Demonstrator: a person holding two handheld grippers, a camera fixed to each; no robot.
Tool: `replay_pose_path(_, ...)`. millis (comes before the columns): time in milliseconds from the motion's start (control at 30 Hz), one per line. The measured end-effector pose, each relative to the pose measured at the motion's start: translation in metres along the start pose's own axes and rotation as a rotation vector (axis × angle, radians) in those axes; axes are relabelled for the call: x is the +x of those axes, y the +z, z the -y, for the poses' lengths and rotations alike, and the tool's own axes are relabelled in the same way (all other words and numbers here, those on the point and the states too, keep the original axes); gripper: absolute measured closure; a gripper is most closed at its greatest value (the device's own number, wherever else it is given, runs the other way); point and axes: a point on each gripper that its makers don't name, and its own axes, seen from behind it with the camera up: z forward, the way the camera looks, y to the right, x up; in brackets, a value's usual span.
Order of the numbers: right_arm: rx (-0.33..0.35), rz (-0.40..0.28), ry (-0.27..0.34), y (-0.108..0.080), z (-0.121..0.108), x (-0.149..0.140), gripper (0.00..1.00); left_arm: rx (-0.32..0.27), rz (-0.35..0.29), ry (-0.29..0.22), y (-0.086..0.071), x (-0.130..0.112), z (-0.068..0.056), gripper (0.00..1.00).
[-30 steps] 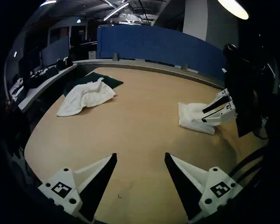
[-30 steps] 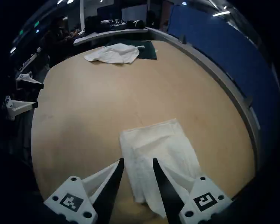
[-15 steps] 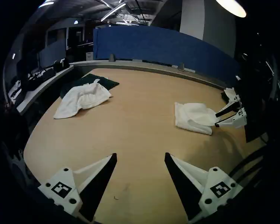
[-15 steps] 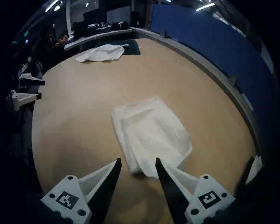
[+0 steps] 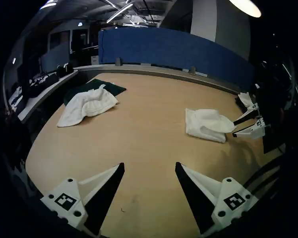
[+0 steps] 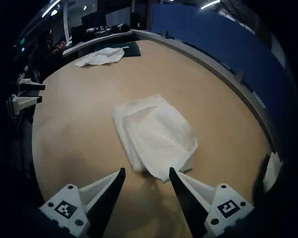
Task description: Fold towel
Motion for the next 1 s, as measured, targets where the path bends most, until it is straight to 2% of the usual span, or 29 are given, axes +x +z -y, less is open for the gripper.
replay_pose_path(267, -0.026, 0.001, 0.009, -0.005, -0.011, -0.002, 0.15, -0.002, 0.0, -0.003, 0.0, 0.0, -0.001, 0.05)
replay_pose_path(467, -0.046, 0.014, 0.04, -0.004, -0.02, -0.009, 0.18, -0.004, 0.0, 0.001, 0.0, 0.0, -0.002, 0.05)
replay_pose_path(567, -0.052, 0.019, 0.061, -0.001, -0.023, -0.012, 0.27, -0.004, 0.0, 0.0, 0.001, -0.001, -0.002, 0.05)
replay_pose_path(800, -0.051, 0.026, 0.105, 0.003, -0.026, -0.014, 0.59, -0.002, 0.001, -0.002, 0.001, -0.002, 0.0, 0.05)
replay_pose_path(1000, -0.041, 0.037, 0.116, 0.006, -0.026, -0.014, 0.7, -0.003, -0.001, -0.001, 0.001, 0.0, 0.0, 0.05)
